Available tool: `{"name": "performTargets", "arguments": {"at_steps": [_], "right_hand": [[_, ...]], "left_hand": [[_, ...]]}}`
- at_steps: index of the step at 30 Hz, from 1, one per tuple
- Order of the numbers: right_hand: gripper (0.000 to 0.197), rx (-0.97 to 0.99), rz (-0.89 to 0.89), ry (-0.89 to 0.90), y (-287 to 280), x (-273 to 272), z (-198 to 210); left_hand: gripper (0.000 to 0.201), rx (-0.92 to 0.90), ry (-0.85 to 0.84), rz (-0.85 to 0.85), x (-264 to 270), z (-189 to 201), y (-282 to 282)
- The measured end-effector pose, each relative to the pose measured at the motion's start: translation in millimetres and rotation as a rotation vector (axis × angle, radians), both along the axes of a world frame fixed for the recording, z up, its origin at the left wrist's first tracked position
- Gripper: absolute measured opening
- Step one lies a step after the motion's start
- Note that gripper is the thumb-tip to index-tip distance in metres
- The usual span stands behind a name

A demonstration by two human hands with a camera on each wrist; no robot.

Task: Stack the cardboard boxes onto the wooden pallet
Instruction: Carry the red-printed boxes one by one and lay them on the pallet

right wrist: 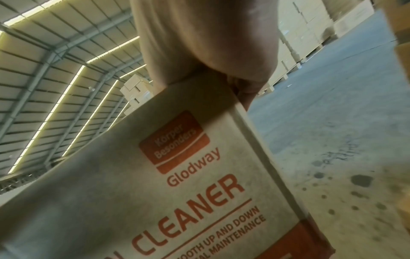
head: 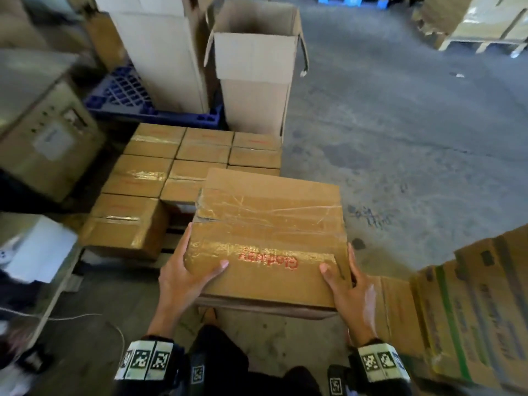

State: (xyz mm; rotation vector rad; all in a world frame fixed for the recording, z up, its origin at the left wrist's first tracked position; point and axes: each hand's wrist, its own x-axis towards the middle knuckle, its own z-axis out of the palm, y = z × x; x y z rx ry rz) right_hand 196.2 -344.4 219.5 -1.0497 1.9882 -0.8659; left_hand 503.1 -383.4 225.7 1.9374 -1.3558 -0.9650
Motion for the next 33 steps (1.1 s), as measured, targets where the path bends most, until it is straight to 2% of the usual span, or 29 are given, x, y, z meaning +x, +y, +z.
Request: {"name": "performTargets", "arguments": {"at_steps": [4,12,18,25,29,31,33], "right_hand": [[0.098,0.027,0.057,0.010,-70,68,-13],[0.100,0.188,0.065,0.048,-211,212,-44],[0.100,0.305,0.102,0.035,-272,286,-70],[0.100,0.506,0.180,0.076,-308,313,-129],[0.106,0.604,0.214,0.082,-313,311,-185],[0.115,0.629,0.225,0.071,-314,310,-216],[0.113,0.663,0.240,0.055,-320,311,-245]], "left_hand": [[0.118,0.053,-0.009,0.040,65,-13,-61],[0.113,0.173,-0.002,0.068,210,-44,-195],[0.126,0.329,-0.034,0.077,289,-77,-253],[0.112,0.511,-0.030,0.099,318,-144,-273],[0.120,0.647,-0.009,0.084,317,-202,-273],[0.129,0.706,0.016,0.099,317,-231,-271],[0.131,0.731,0.034,0.108,319,-261,-271]]}}
